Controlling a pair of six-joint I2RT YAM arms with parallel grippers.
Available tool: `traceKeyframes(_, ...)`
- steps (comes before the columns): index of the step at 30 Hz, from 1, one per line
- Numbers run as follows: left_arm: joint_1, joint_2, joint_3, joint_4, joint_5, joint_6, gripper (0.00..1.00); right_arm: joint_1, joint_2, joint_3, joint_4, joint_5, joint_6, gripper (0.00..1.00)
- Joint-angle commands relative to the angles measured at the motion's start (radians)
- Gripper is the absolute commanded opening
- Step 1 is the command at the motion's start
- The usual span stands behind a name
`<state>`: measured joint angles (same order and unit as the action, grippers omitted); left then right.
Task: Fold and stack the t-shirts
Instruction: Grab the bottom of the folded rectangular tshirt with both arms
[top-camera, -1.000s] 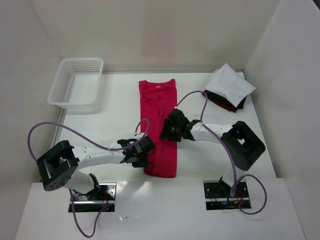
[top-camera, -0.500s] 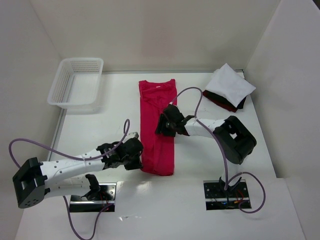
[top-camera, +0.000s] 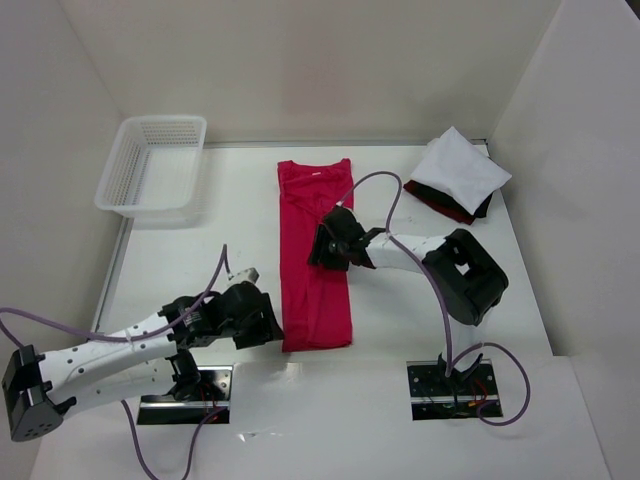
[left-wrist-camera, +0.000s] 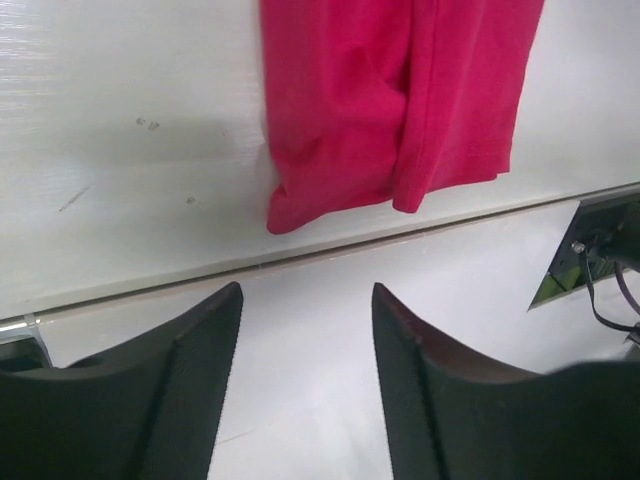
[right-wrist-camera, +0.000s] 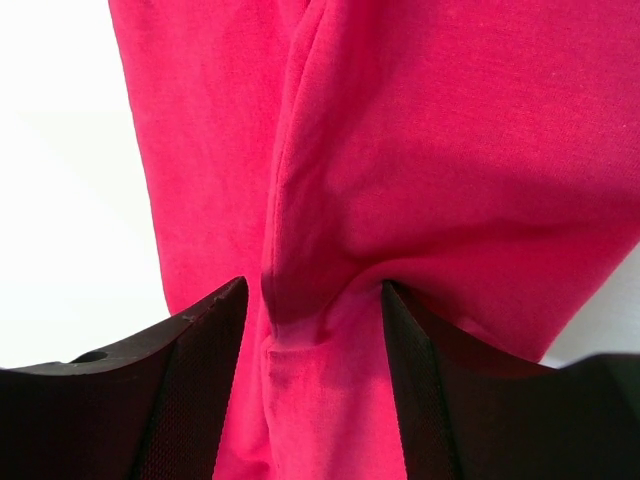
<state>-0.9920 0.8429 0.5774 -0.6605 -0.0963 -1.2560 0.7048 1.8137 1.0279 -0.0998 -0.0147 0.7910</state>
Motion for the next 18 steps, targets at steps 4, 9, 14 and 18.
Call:
traceKeyframes(4, -0.004, 0.109, 0.039, -0.005, -0.034, 0.036, 0.67, 0.007, -0.028, 0.011, -0.069, 0.058, -0.024, 0.69)
traceKeyframes(9, -0.004, 0.275, 0.081, 0.076, -0.052, 0.092, 0.68, 0.007, -0.216, -0.063, -0.089, 0.079, -0.001, 0.9)
traceKeyframes(14, -0.004, 0.343, 0.09, 0.136, -0.052, 0.11, 0.67, 0.007, -0.425, -0.195, -0.139, 0.094, 0.066, 0.91)
traceKeyframes(18, -0.004, 0.389, 0.09, 0.18, -0.052, 0.121, 0.66, 0.007, -0.559, -0.328, -0.164, 0.073, 0.142, 0.81)
